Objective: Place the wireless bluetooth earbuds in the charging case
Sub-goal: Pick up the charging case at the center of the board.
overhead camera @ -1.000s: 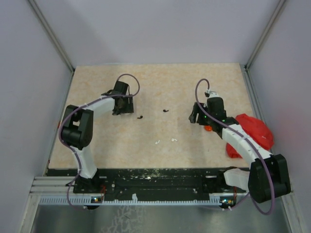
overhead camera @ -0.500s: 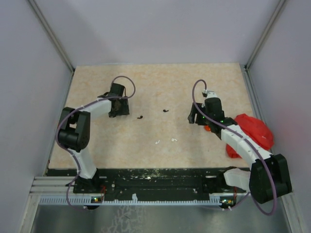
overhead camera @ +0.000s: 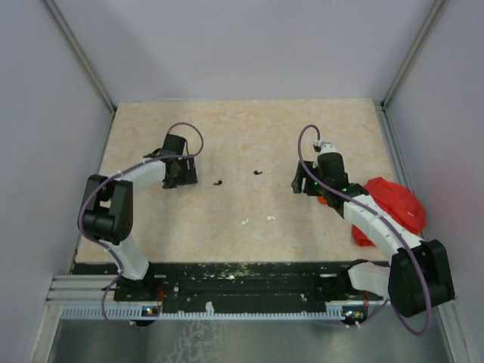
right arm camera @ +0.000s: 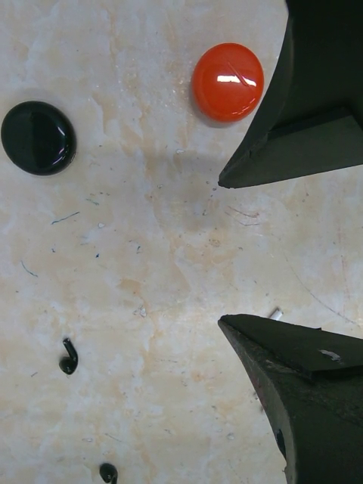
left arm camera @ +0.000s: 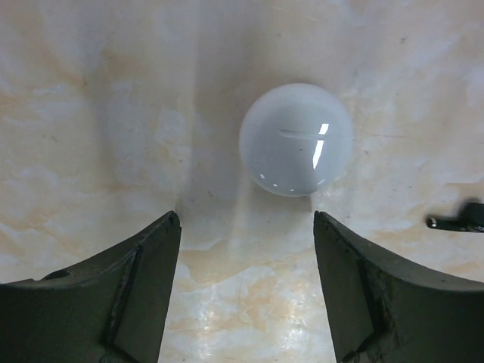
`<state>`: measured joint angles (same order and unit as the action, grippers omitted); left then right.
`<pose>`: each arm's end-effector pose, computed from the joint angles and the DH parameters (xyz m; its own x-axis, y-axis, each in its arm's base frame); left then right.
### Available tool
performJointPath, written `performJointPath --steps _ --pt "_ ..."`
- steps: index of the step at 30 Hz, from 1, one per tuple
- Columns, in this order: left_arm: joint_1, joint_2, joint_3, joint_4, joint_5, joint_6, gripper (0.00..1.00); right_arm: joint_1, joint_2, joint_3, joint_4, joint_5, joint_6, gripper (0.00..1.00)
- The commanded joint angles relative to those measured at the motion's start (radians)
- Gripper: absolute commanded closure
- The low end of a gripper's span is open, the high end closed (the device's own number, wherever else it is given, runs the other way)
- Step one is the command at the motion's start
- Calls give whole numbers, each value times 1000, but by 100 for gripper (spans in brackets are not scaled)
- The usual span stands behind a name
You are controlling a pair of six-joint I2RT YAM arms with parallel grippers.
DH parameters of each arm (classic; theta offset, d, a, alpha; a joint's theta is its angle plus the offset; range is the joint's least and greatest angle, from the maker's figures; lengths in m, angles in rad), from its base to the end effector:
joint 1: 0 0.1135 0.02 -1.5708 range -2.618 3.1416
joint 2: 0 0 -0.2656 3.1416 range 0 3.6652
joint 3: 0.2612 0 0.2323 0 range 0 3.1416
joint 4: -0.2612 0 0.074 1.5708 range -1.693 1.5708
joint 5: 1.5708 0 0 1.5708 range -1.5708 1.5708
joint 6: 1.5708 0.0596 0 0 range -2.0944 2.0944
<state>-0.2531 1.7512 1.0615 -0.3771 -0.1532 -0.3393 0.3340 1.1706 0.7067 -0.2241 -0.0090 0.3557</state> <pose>0.3345 -0.0771 0.1619 -0.8580 -0.1178 -0.4999 -0.1161 0.9926 -0.0347 0.2334 0.0816 0.2265 -0.6788 0.1331 -0.7222 -0.1045 0.9559 0.2744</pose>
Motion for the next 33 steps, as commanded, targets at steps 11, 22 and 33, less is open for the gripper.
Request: performJointPath --steps 11,22,33 --pt "-15 128 152 23 17 45 34 13 -28 4 48 0 -18 32" --pt "-26 132 145 2 7 56 42 13 -21 7 48 -8 -20 32" --pt "-79 15 102 22 42 265 54 13 -17 42 24 -78 -44 32"
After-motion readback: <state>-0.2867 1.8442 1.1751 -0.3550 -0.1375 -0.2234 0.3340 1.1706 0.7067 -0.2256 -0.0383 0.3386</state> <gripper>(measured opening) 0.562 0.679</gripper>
